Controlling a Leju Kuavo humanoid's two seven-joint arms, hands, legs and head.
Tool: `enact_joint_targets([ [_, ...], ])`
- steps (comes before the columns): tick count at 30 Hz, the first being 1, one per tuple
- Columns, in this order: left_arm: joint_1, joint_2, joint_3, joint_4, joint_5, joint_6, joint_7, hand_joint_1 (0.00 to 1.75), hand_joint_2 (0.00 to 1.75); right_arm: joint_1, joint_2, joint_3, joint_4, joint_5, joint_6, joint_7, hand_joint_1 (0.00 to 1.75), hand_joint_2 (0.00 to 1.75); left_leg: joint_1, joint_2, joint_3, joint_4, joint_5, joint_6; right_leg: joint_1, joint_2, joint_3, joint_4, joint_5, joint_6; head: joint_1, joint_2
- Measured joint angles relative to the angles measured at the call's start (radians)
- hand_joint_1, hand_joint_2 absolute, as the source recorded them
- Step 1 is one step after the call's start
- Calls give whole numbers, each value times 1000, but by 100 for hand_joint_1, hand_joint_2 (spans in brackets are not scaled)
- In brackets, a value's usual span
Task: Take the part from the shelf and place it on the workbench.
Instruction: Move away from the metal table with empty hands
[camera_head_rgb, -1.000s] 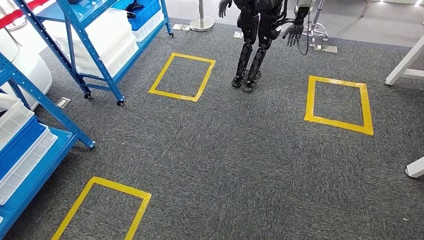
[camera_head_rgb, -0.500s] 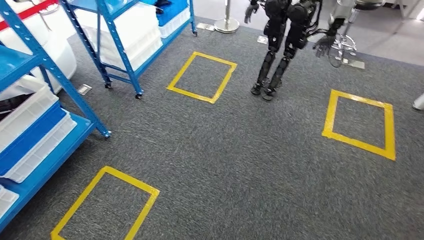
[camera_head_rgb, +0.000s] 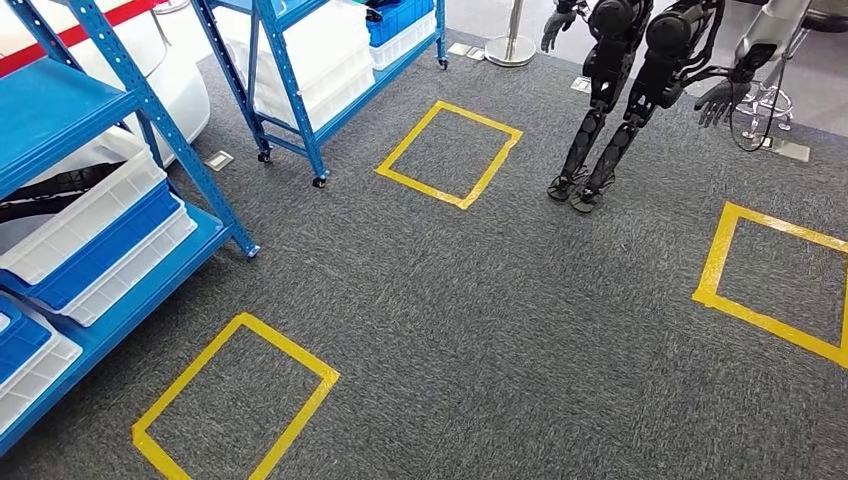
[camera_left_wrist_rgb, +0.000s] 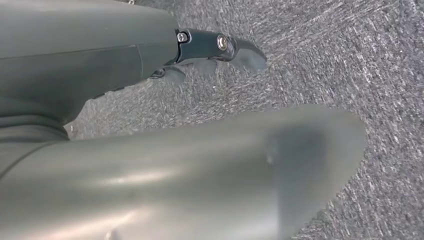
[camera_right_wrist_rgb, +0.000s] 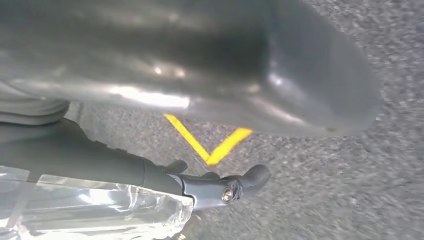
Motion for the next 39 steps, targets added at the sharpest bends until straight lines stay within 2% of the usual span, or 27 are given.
enact_joint_targets([
  [2, -3, 0, 0, 0, -2, 0, -1, 0, 0, 4, -1, 0, 0, 0, -2, -2, 0, 0, 3, 34, -74, 135, -59, -7, 8, -17, 3, 0, -5, -9, -4, 0],
  [3, -3, 0, 0, 0, -3, 0, -1, 0, 0, 5, -2, 0, 0, 1, -3, -2, 0, 0, 4, 39, -107, 190, -74, -6, 13, -26, 4, 0, -8, -12, -4, 0],
  [4, -3, 0, 0, 0, -4, 0, -2, 0, 0, 6, -3, 0, 0, 2, -3, -2, 0, 0, 4, 42, -124, 211, -70, -3, 17, -35, 6, 0, -12, -14, -4, 0],
  [5, -2, 0, 0, 0, -4, 0, -2, 0, 0, 7, -4, 0, 0, 3, -4, -2, 0, 0, 2, 43, -119, 189, -45, 4, 22, -43, 10, 0, -15, -16, -4, 0],
  [6, -1, 0, 0, 0, -6, 0, -3, 0, 0, 7, -3, 0, 0, 6, -5, -1, 0, 0, -3, 47, -93, 131, -6, 16, 25, -50, 16, 0, -19, -17, -4, 0],
  [8, -2, 2, 0, 0, -10, 0, -6, 0, 0, 7, -1, 0, 0, 9, -7, 1, 0, 0, -22, 83, -27, -1, 54, 47, 29, -65, 27, -5, -27, -17, 0, 0],
  [10, -7, 6, 0, -1, -14, -1, -8, 0, 0, 7, 2, 0, 0, 11, -13, 3, 0, 0, -40, 112, 4, -62, 66, 64, 25, -82, 35, -12, -32, -13, 3, 0],
  [12, -7, 8, 0, -1, -16, -2, -9, 0, 0, 6, 7, 0, 0, 12, -17, 4, 0, 0, -46, 101, 13, -84, 69, 70, 23, -101, 47, -23, -32, -7, 1, 0],
  [13, -6, 8, 0, -1, -16, -2, -9, 0, 0, 5, 8, -1, 0, 12, -17, 4, 0, 0, -44, 91, 25, -104, 77, 75, 24, -97, 50, -24, -33, -5, 1, 0],
  [15, -5, 8, 0, -1, -16, -1, -9, 0, 0, 5, 6, -1, 0, 15, -19, 5, 0, 0, -35, 70, 51, -147, 95, 88, 27, -58, 33, 18, -54, -6, 2, 0],
  [17, -8, 5, 0, -1, -17, 0, -9, 0, 0, 8, 0, -1, 0, 19, -20, 5, 0, 0, -28, 49, 59, -161, 102, 90, 19, -20, -33, 140, -101, -7, 4, 0],
  [19, -9, 1, 0, -1, -18, 1, -8, 0, 0, 11, -6, -1, 0, 24, -21, 6, 0, 0, -23, 24, 60, -160, 100, 81, 8, -13, -95, 241, -127, 4, 5, 0],
  [20, -9, -1, 0, -1, -19, 2, -7, 0, 0, 12, -9, -1, 0, 27, -22, 6, 0, 0, -19, 12, 62, -157, 96, 74, 1, -12, -104, 241, -116, 18, 5, 0],
  [21, -7, -1, 0, 0, -19, 3, -6, 0, 0, 12, -11, -2, 0, 31, -22, 7, 0, 0, -12, -1, 64, -150, 91, 64, -6, -11, -92, 202, -88, 35, 5, 0],
  [22, -6, -2, 0, 0, -20, 3, -5, 0, 0, 12, -13, -2, 0, 34, -23, 7, 0, 0, -5, -12, 63, -137, 82, 51, -15, -4, -65, 135, -52, 55, 5, 0],
  [23, -6, 0, 0, 0, -21, 4, -5, 0, 0, 12, -14, -2, 1, 38, -23, 7, 0, 0, -2, -22, 57, -119, 71, 36, -20, 9, -43, 78, -25, 70, 10, 0],
  [24, -6, 1, 0, -1, -22, 5, -5, 0, 0, 11, -13, -2, 1, 41, -23, 7, 0, 0, 0, -29, 50, -98, 58, 23, -23, 21, -25, 38, -10, 73, 13, 0],
  [25, -6, 2, 0, -1, -23, 6, -4, 0, 0, 10, -13, -2, 2, 44, -23, 7, 0, 0, 1, -35, 41, -81, 48, 13, -24, 30, -18, 23, -7, 65, 14, 0],
  [26, -6, 3, 0, -1, -24, 7, -4, 0, 0, 8, -11, -2, 3, 46, -23, 7, 0, 0, 1, -39, 35, -71, 42, 8, -22, 32, -19, 29, -12, 51, 13, 0],
  [28, -4, 4, 0, -1, -24, 7, -4, 0, 0, 6, -10, -2, 3, 48, -23, 7, 0, 0, 8, -40, 31, -64, 37, 4, -20, 20, -16, 32, -14, 29, 6, 0],
  [30, -3, 5, 0, -1, -25, 8, -4, 0, 0, 6, -9, -2, 3, 51, -23, 7, 0, 0, 13, -9, 11, -20, 14, -2, -17, 9, -12, 32, -15, 20, 2, 0],
  [32, -5, 4, 0, -1, -26, 9, -4, 0, 0, 6, -9, -2, 3, 55, -23, 7, 0, 0, 14, 30, -50, 94, -39, -7, -8, -6, -11, 31, -18, 14, -3, 0],
  [34, -6, 4, 0, -1, -27, 11, -4, 0, 0, 7, -10, -2, 3, 60, -23, 8, 0, 0, 14, 43, -120, 211, -77, -5, 3, -24, -10, 31, -22, 8, -3, 0],
  [35, -5, 4, 0, -1, -27, 13, -4, 0, 0, 7, -10, -2, 3, 62, -23, 10, 0, 0, 11, 44, -134, 225, -68, 3, 9, -32, -8, 31, -25, 5, -3, 0],
  [36, -5, 4, 0, -1, -27, 14, -4, 0, 0, 6, -10, -2, 3, 65, -23, 11, 0, 0, 6, 45, -127, 199, -39, 17, 16, -40, -4, 31, -28, 2, -3, 0],
  [38, -5, 6, 0, -1, -27, 18, -4, 0, 0, 4, -8, -2, 3, 70, -23, 15, 0, 0, -18, 68, -67, 72, 36, 60, 26, -56, 11, 25, -36, -5, -2, 0],
  [39, -7, 8, 0, -2, -27, 19, -5, 0, 0, 2, -6, -2, 3, 72, -23, 16, 0, 0, -30, 87, -38, 17, 57, 78, 30, -65, 19, 19, -39, -5, 0, 0],
])
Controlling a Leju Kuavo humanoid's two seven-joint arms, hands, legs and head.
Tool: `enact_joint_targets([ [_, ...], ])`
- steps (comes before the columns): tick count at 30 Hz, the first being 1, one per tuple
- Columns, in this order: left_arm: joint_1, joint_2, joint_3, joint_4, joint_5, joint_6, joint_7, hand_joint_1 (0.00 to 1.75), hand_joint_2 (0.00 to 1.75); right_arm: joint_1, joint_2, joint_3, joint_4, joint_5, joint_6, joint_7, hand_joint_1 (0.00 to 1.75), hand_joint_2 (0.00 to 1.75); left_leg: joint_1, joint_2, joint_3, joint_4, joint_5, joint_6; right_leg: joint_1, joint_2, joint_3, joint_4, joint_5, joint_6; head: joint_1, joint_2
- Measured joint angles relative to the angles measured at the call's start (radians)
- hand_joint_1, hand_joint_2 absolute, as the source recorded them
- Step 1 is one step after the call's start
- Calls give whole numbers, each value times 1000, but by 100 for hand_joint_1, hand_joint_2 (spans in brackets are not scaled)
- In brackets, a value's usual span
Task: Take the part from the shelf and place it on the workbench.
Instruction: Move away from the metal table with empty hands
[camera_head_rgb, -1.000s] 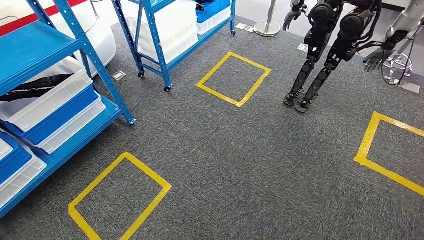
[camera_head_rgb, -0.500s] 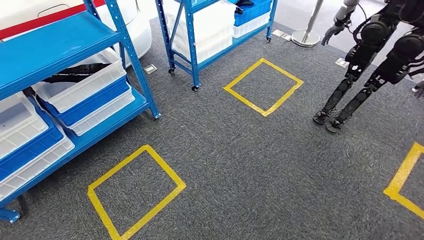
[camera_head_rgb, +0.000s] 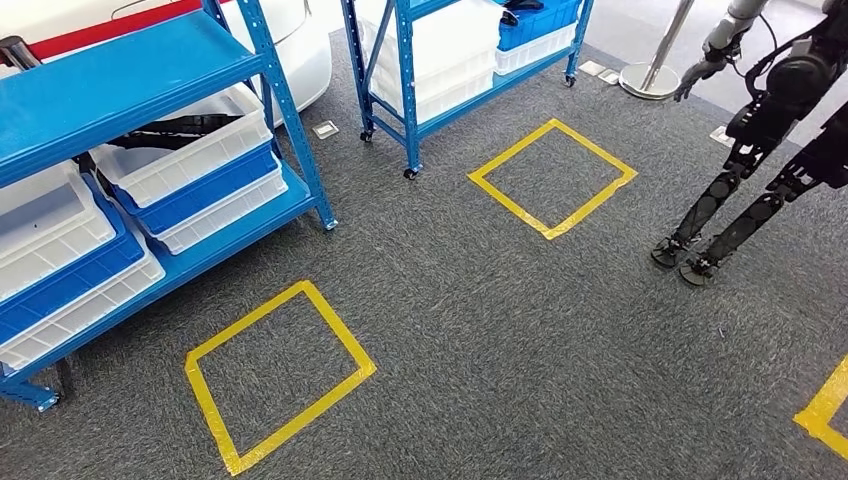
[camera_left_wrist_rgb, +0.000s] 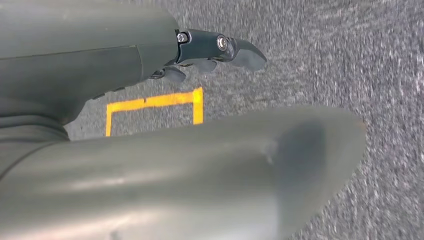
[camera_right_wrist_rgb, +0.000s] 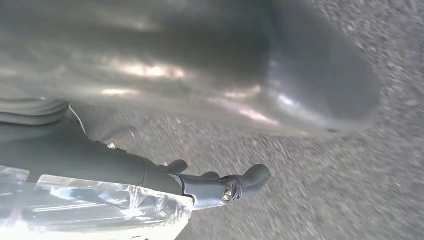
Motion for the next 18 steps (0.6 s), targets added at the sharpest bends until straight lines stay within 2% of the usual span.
enact_joint_targets([
  [1, -3, 2, 0, 0, 0, 1, -1, 0, 0, -2, 3, 0, 0, 2, 0, 2, 0, 0, -11, 16, 19, -36, 8, 12, 0, -10, 7, -6, -2, 1, 1, 0],
  [2, -6, 4, 0, -1, 0, 2, -1, 0, 0, -4, 5, 0, 0, 5, 0, 4, 0, 0, -17, 25, 28, -53, 4, 17, -2, -21, 12, -12, -4, 3, 3, 0],
  [4, -6, 4, 0, -1, 0, 4, -2, 0, 0, -9, 11, 0, -1, 9, 1, 7, 0, 0, -20, 12, 46, -89, 10, 19, 0, -45, 24, -27, -5, 8, 1, 0],
  [5, -3, 3, 0, -1, 1, 4, -2, 0, 0, -11, 11, 0, -2, 11, 1, 9, 0, 0, -18, 1, 64, -118, 20, 24, 2, -41, 27, -26, -8, 8, 2, 0],
  [6, -1, 2, 0, -1, 1, 5, -2, 0, 0, -13, 12, 0, -3, 12, 1, 10, 0, 0, -14, -9, 82, -147, 31, 33, 5, -25, 24, -12, -15, 7, 1, 0],
  [7, -1, 1, 0, -1, 2, 5, -2, 0, 0, -15, 10, 0, -4, 14, 1, 11, 0, 0, -8, -20, 98, -172, 43, 40, 5, 0, 7, 24, -29, 5, 2, 0],
  [8, -1, 0, 0, 0, 3, 5, -3, 0, 0, -15, 8, 0, -4, 16, 1, 13, 0, 0, -5, -30, 104, -182, 49, 42, -1, 29, -21, 81, -48, 6, 3, 0],
  [9, -3, -3, 0, 0, 3, 5, -3, 0, 0, -15, 6, 0, -4, 18, 1, 14, 0, 0, -2, -41, 105, -183, 51, 42, -7, 45, -58, 141, -67, 10, 2, 0],
  [10, -3, -5, 0, 0, 4, 4, -3, 0, 0, -14, 3, 0, -4, 19, 1, 16, 0, 0, 1, -54, 105, -183, 51, 36, -13, 53, -91, 191, -79, 17, 3, 0],
  [11, -3, -8, 0, 0, 4, 4, -4, 0, 0, -12, 0, 0, -4, 20, 1, 17, 0, 0, 4, -67, 107, -180, 47, 28, -21, 55, -111, 211, -76, 29, 2, 0],
  [12, -2, -10, 0, 1, 4, 4, -4, 0, 0, -11, -2, 0, -4, 21, 1, 18, 0, 0, 9, -79, 108, -175, 41, 18, -30, 56, -112, 189, -53, 46, 2, 0],
  [14, 0, -12, 1, 1, 5, 4, -4, 0, 0, -10, -6, 0, -4, 24, 2, 18, 0, 0, 22, -101, 104, -147, 21, -13, -47, 64, -72, 75, 16, 84, 4, 0],
  [15, 1, -10, 1, 1, 5, 5, -4, 0, 0, -10, -5, 0, -3, 25, 2, 18, 0, 0, 26, -108, 96, -123, 6, -30, -53, 75, -55, 27, 37, 92, 11, 0],
  [16, 0, -9, 1, 0, 5, 5, -5, 0, 0, -12, -5, 0, -3, 26, 3, 18, 0, 0, 27, -114, 88, -104, -6, -43, -56, 85, -46, 8, 44, 87, 15, 0],
  [17, 0, -7, 1, 0, 5, 5, -5, 0, 0, -13, -3, 0, -2, 26, 3, 18, 0, 0, 26, -118, 80, -90, -16, -52, -54, 92, -47, 12, 40, 73, 16, 0],
  [18, 0, -6, 1, -1, 5, 5, -6, 0, 0, -14, -2, 0, -2, 26, 3, 18, 0, 0, 27, -121, 75, -81, -21, -55, -54, 93, -47, 13, 37, 58, 15, 0],
])
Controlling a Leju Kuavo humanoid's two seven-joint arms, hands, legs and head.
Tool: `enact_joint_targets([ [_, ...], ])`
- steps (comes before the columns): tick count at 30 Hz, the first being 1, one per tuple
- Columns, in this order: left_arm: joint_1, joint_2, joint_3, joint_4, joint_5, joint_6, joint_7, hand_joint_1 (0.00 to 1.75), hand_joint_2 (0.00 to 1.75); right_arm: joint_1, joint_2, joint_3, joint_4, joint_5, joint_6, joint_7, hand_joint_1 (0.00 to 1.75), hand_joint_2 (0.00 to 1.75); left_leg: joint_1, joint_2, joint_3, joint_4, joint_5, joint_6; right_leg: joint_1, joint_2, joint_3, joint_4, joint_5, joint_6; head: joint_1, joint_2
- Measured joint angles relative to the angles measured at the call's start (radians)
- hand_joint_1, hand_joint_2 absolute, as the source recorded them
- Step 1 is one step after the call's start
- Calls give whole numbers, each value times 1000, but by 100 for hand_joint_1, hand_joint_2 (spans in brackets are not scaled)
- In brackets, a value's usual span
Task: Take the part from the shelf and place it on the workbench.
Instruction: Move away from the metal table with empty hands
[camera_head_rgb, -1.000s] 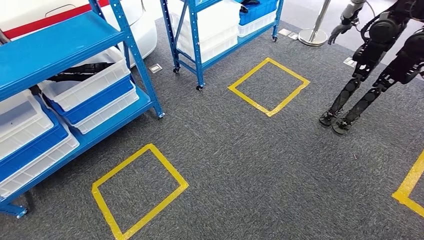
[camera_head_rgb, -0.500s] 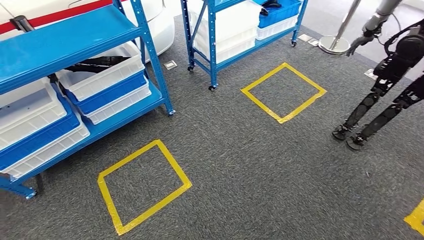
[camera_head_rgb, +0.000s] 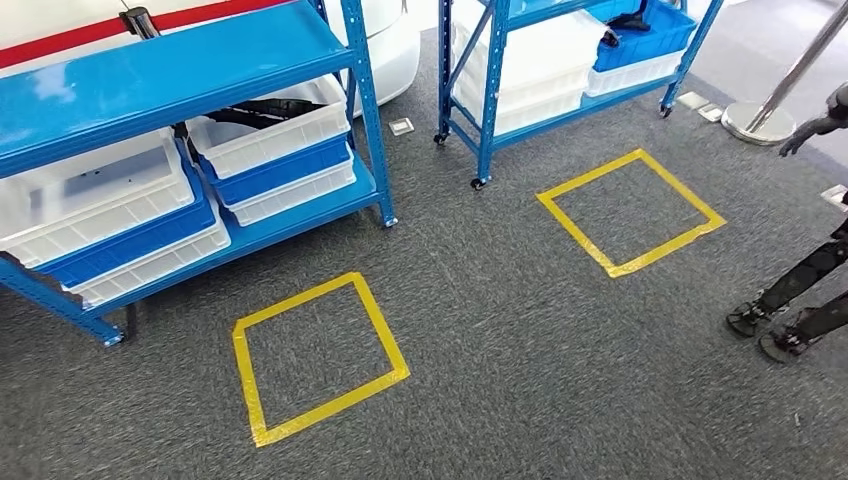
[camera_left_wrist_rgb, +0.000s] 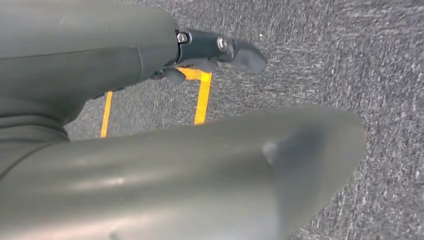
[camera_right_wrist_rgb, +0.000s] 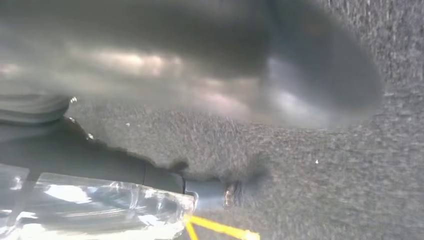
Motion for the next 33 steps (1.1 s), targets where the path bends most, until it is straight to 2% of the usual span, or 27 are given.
enact_joint_targets([
  [1, 1, 0, 1, 0, 0, 0, 0, 0, 0, -2, 1, 0, 0, 1, 0, 0, 0, 0, 3, -3, -2, 2, -1, -1, 0, -5, 1, 5, -2, -13, -6, 0],
  [2, 2, 1, 2, 0, 0, 1, 0, 0, 0, -2, 2, 0, 0, 2, 0, 0, 0, 0, 6, 4, -4, 9, -6, -4, 1, -10, 2, 5, -3, -20, -11, 0],
  [4, 2, 2, 7, 0, 1, 1, 0, 0, 0, -1, 3, 0, 0, 7, -2, 0, 0, 0, 10, 38, -33, 69, -37, -13, 2, -21, 6, 4, -5, -28, -16, 0],
  [6, 0, 0, 10, 0, 2, 2, -1, 0, 0, 0, 2, 0, 0, 14, -5, 0, 0, 0, 12, 70, -103, 194, -92, -20, 8, -34, 6, 3, -8, -34, -19, 0],
  [7, -1, 0, 11, 0, 3, 2, -1, 0, 0, 1, 1, 0, 0, 17, -8, -1, 0, 0, 13, 76, -140, 255, -111, -21, 11, -40, 6, 3, -11, -36, -19, 0],
  [8, 0, 0, 12, 0, 4, 3, -2, 0, 0, 1, 0, 0, 0, 19, -11, -1, 0, 0, 14, 78, -163, 287, -111, -19, 15, -44, 8, 3, -13, -38, -19, 0],
  [9, 1, -1, 13, 0, 6, 4, -2, 0, 0, 1, 0, 0, 0, 21, -14, -1, 0, 0, 13, 79, -168, 281, -92, -13, 20, -48, 10, 3, -16, -40, -19, 0],
  [10, 2, -1, 14, 0, 6, 5, -3, 0, 0, 0, 0, 0, 0, 22, -15, -1, 0, 0, 11, 79, -156, 247, -60, -4, 24, -49, 13, 3, -18, -41, -19, 0],
  [11, 2, -1, 15, 0, 6, 7, -4, 0, 0, -1, 1, 0, 0, 23, -16, -2, 0, 0, 6, 80, -127, 177, -18, 12, 28, -50, 18, 1, -20, -43, -19, 0],
  [12, 1, 1, 16, 0, 6, 8, -4, 0, 0, -1, 3, 0, 0, 24, -17, -3, 0, 0, -1, 86, -97, 113, 11, 31, 29, -51, 23, -3, -21, -44, -17, 0],
  [14, -1, 3, 16, -1, 6, 11, -6, 0, 0, -3, 8, 0, -1, 25, -17, -4, 0, 0, -15, 98, -55, 31, 38, 58, 24, -55, 33, -17, -21, -40, -12, 0],
  [16, -3, 3, 17, -2, 5, 12, -8, 0, 0, -4, 13, 0, -2, 27, -18, -4, 0, 0, -26, 100, -40, 6, 37, 62, 17, -62, 44, -34, -18, -30, -12, 0],
  [18, -2, 2, 18, -2, 5, 13, -8, 0, 0, -4, 16, 0, -3, 29, -19, -4, 0, 0, -28, 97, -4, -50, 50, 72, 23, -64, 49, -30, -22, -27, -12, 0],
  [19, -2, 1, 18, -2, 5, 13, -8, 0, 0, -4, 15, 0, -4, 29, -20, -4, 0, 0, -26, 95, 15, -77, 58, 78, 28, -59, 40, -5, -33, -31, -12, 0],
  [21, -5, -2, 19, -2, 5, 13, -8, 0, 0, -4, 9, -1, -4, 30, -20, -4, 0, 0, -23, 88, 30, -96, 63, 81, 29, -45, -19, 102, -73, -38, -8, 0],
  [22, -6, -3, 19, -2, 5, 12, -8, 0, 0, -3, 6, -1, -4, 29, -20, -4, 0, 0, -23, 84, 32, -95, 61, 77, 28, -42, -56, 160, -91, -37, -7, 0],
  [23, -6, -4, 20, -1, 5, 12, -8, 0, 0, -2, 4, -1, -4, 29, -20, -4, 0, 0, -23, 79, 34, -94, 57, 72, 26, -41, -84, 196, -96, -32, -6, 0],
  [24, -6, -6, 20, -1, 5, 11, -8, 0, 0, -1, 1, -1, -4, 28, -20, -4, 0, 0, -23, 75, 36, -92, 52, 65, 25, -41, -96, 199, -84, -23, -7, 0],
  [25, -5, -8, 21, -1, 5, 11, -8, 0, 0, -1, -2, -1, -4, 29, -20, -4, 0, 0, -22, 71, 39, -86, 46, 57, 22, -41, -85, 159, -55, -11, -6, 0],
  [26, -5, -9, 22, -1, 5, 12, -9, 0, 0, -1, -5, -2, -4, 29, -20, -4, 0, 0, -20, 69, 40, -76, 37, 46, 19, -41, -59, 89, -18, 0, -6, 0],
  [27, -4, -10, 23, -1, 5, 12, -9, 0, 0, -2, -7, -3, -4, 30, -20, -4, 0, 0, -20, 67, 40, -65, 27, 35, 18, -40, -36, 33, 11, 5, -6, 0],
  [28, -5, -10, 24, -1, 4, 12, -10, 0, 0, -3, -8, -4, -4, 32, -20, -4, 0, 0, -21, 66, 37, -50, 14, 24, 18, -39, -17, -10, 29, 2, -5, 0],
  [29, -5, -9, 24, -1, 2, 12, -11, 0, 0, -3, -8, -6, -5, 34, -20, -5, 0, 0, -22, 65, 33, -38, 4, 16, 19, -38, -8, -27, 33, -8, -6, 0],
  [31, -6, -8, 24, -1, -2, 13, -13, 0, 0, -2, -8, -13, -7, 41, -20, -7, 0, 0, -22, 64, 30, -25, -8, 10, 20, -35, -4, -25, 28, -28, -10, 0],
  [33, -5, -7, 24, -1, -3, 14, -13, 0, 0, -1, -7, -19, -8, 45, -20, -10, 0, 0, -17, 65, 26, -9, -20, 3, 15, -34, 0, -26, 26, -38, -15, 0],
])
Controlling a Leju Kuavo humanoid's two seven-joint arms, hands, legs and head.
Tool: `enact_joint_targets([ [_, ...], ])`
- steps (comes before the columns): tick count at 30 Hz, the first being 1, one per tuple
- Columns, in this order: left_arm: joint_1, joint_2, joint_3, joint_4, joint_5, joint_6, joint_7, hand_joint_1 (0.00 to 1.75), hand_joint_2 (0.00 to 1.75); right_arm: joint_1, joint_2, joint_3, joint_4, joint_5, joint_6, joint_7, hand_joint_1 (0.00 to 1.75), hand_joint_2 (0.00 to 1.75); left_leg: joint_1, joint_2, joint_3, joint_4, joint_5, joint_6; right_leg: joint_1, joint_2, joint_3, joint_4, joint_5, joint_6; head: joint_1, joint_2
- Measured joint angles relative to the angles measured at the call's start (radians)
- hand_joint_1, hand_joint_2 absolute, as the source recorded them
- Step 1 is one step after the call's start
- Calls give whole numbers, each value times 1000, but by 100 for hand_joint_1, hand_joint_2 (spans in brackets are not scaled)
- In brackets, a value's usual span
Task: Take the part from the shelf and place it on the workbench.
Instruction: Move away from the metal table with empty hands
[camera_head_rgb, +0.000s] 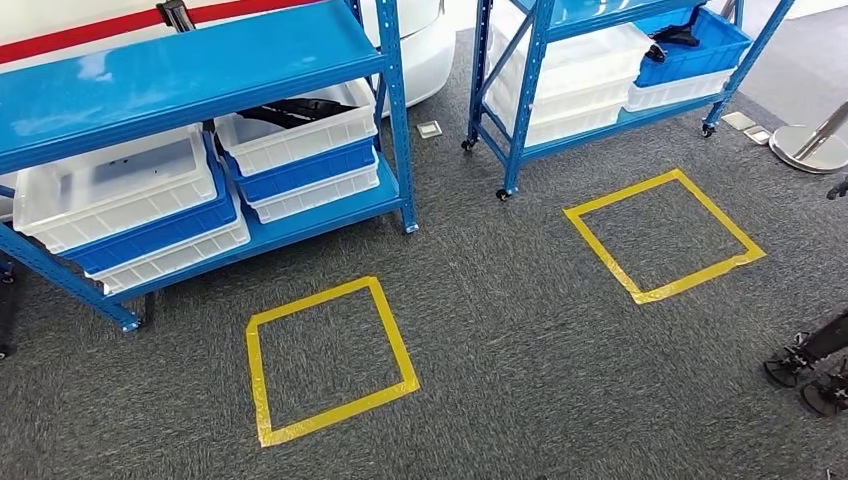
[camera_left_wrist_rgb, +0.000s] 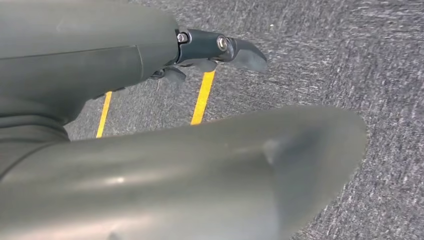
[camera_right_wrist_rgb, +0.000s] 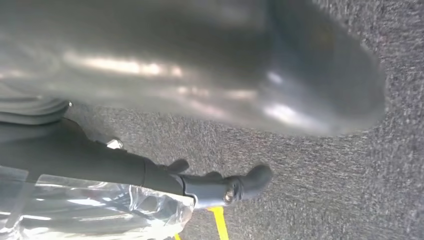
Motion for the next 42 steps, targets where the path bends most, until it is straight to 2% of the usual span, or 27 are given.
enact_joint_targets([
  [2, 0, 1, 0, 0, -1, 1, -1, 0, 0, 0, 0, -4, -1, 2, 0, -1, 0, 0, 9, 5, -35, 77, -45, -15, -3, 0, 4, -1, -2, -9, -4, 0],
  [4, 0, 0, 0, 0, -1, 1, -1, 0, 0, 0, 0, -7, -1, 4, 0, -2, 0, 0, 20, 9, -109, 211, -104, -28, 0, -1, 5, -1, -6, -15, -7, 0],
  [5, 1, 0, 0, 0, -1, 1, -1, 0, 0, 1, 0, -10, -1, 5, 0, -3, 0, 0, 24, 10, -140, 261, -117, -31, 1, -2, 5, 0, -7, -15, -7, 0],
  [6, 2, 0, 0, 0, -2, 1, -1, 0, 0, 2, -1, -14, -2, 7, 0, -3, 0, 0, 27, 11, -155, 276, -107, -32, 3, -2, 6, 0, -9, -15, -7, 0],
  [7, 3, 0, 0, 0, -3, 1, -1, 0, 0, 3, -1, -18, -2, 10, 0, -4, 0, 0, 28, 11, -149, 248, -77, -29, 4, -1, 9, -1, -11, -14, -7, 0],
  [9, 3, 1, 0, 0, -7, 0, -1, 0, 0, 4, -1, -26, -3, 16, 0, -8, 0, 0, 25, 11, -92, 111, 5, -15, 4, 1, 16, -2, -14, -12, -7, 0],
  [10, 1, 1, 0, 0, -8, 0, -1, 0, 0, 4, 0, -30, -4, 20, 0, -11, 0, 0, 22, 12, -66, 51, 31, -9, 6, 1, 19, -4, -16, -10, -6, 0],
  [11, 0, 2, 0, 0, -9, 0, -2, 0, 0, 4, 0, -34, -5, 23, 0, -13, 0, 0, 17, 12, -49, 14, 42, -4, 5, 1, 20, -5, -17, -6, -7, 0],
  [13, -1, 3, 0, 0, -10, -2, -4, 0, 0, 4, 2, -43, -6, 29, 0, -15, 0, 0, 9, 13, -44, -3, 40, 2, 4, -1, 23, -13, -17, 5, -9, 0],
  [15, 0, 3, 0, 0, -10, -3, -5, 0, 0, 4, 4, -50, -8, 34, 0, -17, 0, 0, 8, 11, -27, -32, 51, 17, 7, -3, 26, -15, -18, 13, -8, 0],
  [16, 0, 2, 0, 0, -11, -3, -5, 0, 0, 3, 4, -53, -9, 36, 0, -18, 0, 0, 9, 11, -16, -49, 59, 26, 11, -3, 19, 3, -27, 12, -7, 0],
  [17, -1, 2, 0, 0, -11, -4, -5, 0, 0, 3, 2, -57, -10, 37, 0, -18, 0, 0, 10, 11, -7, -64, 66, 33, 14, -3, 0, 42, -46, 7, -3, 0],
  [19, -2, 2, 0, 0, -12, -5, -6, 0, 0, 3, -2, -65, -10, 38, 0, -19, 0, 0, 5, 11, -3, -70, 68, 39, 14, -2, -66, 172, -102, -2, 0, 0],
  [21, -2, 2, 0, 0, -12, -5, -6, 0, 0, 6, -4, -70, -10, 38, 0, -19, 0, 0, 1, 9, -1, -69, 65, 38, 12, -3, -115, 253, -122, 5, 1, 0],
  [22, -2, 1, 0, 0, -12, -6, -6, 0, 0, 7, -5, -72, -10, 38, 0, -19, 0, 0, 0, 7, 1, -68, 63, 36, 12, -3, -112, 238, -107, 14, 1, 0],
  [24, -2, 0, 0, 0, -12, -6, -6, 0, 0, 6, -8, -73, -10, 38, 0, -19, 0, 0, -1, 5, 4, -59, 54, 27, 11, -3, -51, 102, -45, 30, 1, 0],
  [25, -2, 0, 0, 0, -12, -7, -6, 0, 0, 5, -9, -74, -11, 38, 0, -19, 0, 0, -4, 4, 3, -50, 46, 20, 11, -3, -18, 36, -20, 30, 2, 0],
  [27, -3, 0, 0, 0, -12, -7, -6, 0, 0, 4, -8, -77, -11, 39, 0, -19, 0, 0, -9, 3, 0, -35, 33, 10, 13, -2, 16, -26, 0, 16, 1, 0],
  [28, -3, 0, 0, 0, -12, -7, -6, 0, 0, 3, -8, -78, -11, 39, 0, -19, 0, 0, -11, 3, -1, -32, 29, 7, 16, -1, 18, -25, 1, 8, 0, 0],
  [31, -3, 2, 0, -1, -12, -6, -6, 0, 0, 4, -7, -79, -11, 39, 0, -19, 0, 0, -4, 5, -10, -5, 9, -4, 4, 0, 21, -26, 2, -5, -2, 0],
  [32, -3, 3, 0, -1, -12, -6, -6, 0, 0, 4, -6, -79, -12, 39, 0, -19, 0, 0, 1, 6, -24, 29, -12, -12, 0, 0, 23, -27, 2, -9, -5, 0],
  [34, -3, 3, 0, 0, -12, -6, -6, 0, 0, 4, -5, -80, -12, 39, 0, -20, 0, 0, 13, 8, -88, 157, -76, -31, 0, -1, 24, -27, 0, -14, -11, 0],
  [36, -2, 3, 0, 0, -12, -6, -6, 0, 0, 4, -4, -81, -11, 39, 0, -20, 0, 0, 25, 10, -146, 257, -104, -41, 1, -2, 25, -27, -2, -15, -12, 0],
  [37, -2, 3, 0, 0, -13, -6, -7, 0, 0, 4, -5, -82, -11, 40, 0, -21, 0, 0, 28, 10, -150, 254, -88, -43, 1, -1, 27, -27, -3, -15, -12, 0],
  [38, -2, 4, 0, 0, -15, -6, -7, 0, 0, 4, -5, -84, -11, 41, 0, -21, 0, 0, 31, 11, -135, 213, -54, -42, 1, 0, 30, -27, -5, -15, -12, 0],
  [40, -3, 5, 0, 0, -20, -9, -8, 0, 0, 4, -4, -87, -11, 48, 0, -20, 0, 0, 31, 17, -75, 75, 21, -36, 2, 1, 37, -28, -8, -11, -12, 0],
  [42, -6, 6, 0, 0, -26, -14, -8, 0, 0, 4, -4, -88, -11, 61, 0, -16, 0, 0, 24, 25, -39, -10, 49, -25, 5, -1, 39, -30, -12, -3, -11, 0],
])
